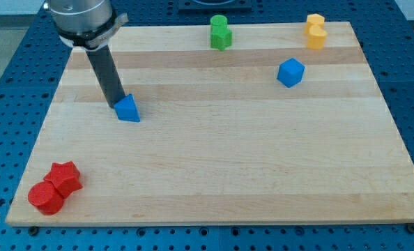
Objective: Move the blue triangle towards the bottom center
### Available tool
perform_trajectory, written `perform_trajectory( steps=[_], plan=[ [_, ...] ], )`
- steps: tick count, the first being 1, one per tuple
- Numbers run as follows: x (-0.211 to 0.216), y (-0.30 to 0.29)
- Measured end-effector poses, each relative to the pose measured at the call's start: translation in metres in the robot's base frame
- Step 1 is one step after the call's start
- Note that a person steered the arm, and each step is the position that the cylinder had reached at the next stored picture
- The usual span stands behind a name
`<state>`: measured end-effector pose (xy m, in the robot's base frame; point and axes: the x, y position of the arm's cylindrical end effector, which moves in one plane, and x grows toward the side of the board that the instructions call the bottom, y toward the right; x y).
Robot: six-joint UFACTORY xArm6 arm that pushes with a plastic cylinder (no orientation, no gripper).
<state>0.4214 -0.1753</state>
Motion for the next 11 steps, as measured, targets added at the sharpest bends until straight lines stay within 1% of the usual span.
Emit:
perform_trajectory(
  steps=[2, 3, 4, 5, 6, 7, 8, 10, 11],
  plan=[
    [0.018, 0.053],
    [0.036, 0.069],
    [0.062, 0.07],
    [0.074, 0.086],
    [0.064, 0.095],
    [0.076, 0.114],
    [0.104, 0.116],
    [0.122, 0.123],
    [0.13, 0.135]
  ],
)
